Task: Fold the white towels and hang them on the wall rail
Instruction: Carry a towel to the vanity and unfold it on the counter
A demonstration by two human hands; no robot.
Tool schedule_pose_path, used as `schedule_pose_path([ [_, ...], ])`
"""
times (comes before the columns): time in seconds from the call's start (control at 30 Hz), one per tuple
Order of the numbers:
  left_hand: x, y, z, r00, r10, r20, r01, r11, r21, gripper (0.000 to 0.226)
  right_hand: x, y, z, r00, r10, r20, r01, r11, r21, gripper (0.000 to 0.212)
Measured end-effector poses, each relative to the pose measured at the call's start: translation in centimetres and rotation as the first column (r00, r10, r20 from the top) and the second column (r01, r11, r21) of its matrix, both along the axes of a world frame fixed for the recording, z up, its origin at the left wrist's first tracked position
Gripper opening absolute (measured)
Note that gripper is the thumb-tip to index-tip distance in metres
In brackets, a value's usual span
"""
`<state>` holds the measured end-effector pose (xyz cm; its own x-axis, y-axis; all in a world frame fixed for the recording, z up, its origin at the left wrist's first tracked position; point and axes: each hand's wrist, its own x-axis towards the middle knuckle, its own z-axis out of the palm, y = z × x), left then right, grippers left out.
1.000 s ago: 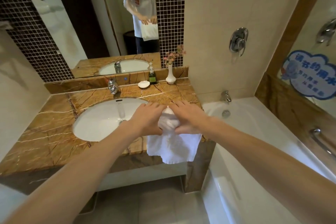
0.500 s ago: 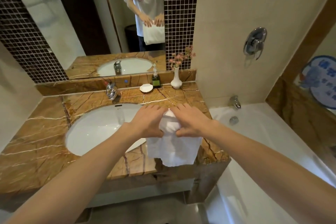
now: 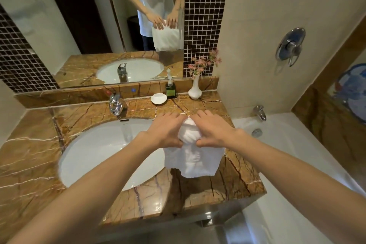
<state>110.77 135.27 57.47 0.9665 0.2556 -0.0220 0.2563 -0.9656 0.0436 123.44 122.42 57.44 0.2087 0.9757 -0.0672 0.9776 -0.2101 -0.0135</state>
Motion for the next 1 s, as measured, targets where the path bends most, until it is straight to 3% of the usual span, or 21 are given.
schedule_pose_path([
  [0.7,8.8,4.8,-2.1,0.995,0.078,-0.067,-0.081,0.996,-0.042,0.086,9.5,5.4,-2.8,0.997,0.060,-0.039,-0.060,0.998,0.012,0.073],
  [1.0,12.5,5.3,-2.3,0.994,0.112,-0.009,-0.112,0.994,0.004,0.088,13.8,6.5,-2.8,0.996,0.078,-0.041,-0.076,0.996,0.050,0.074],
])
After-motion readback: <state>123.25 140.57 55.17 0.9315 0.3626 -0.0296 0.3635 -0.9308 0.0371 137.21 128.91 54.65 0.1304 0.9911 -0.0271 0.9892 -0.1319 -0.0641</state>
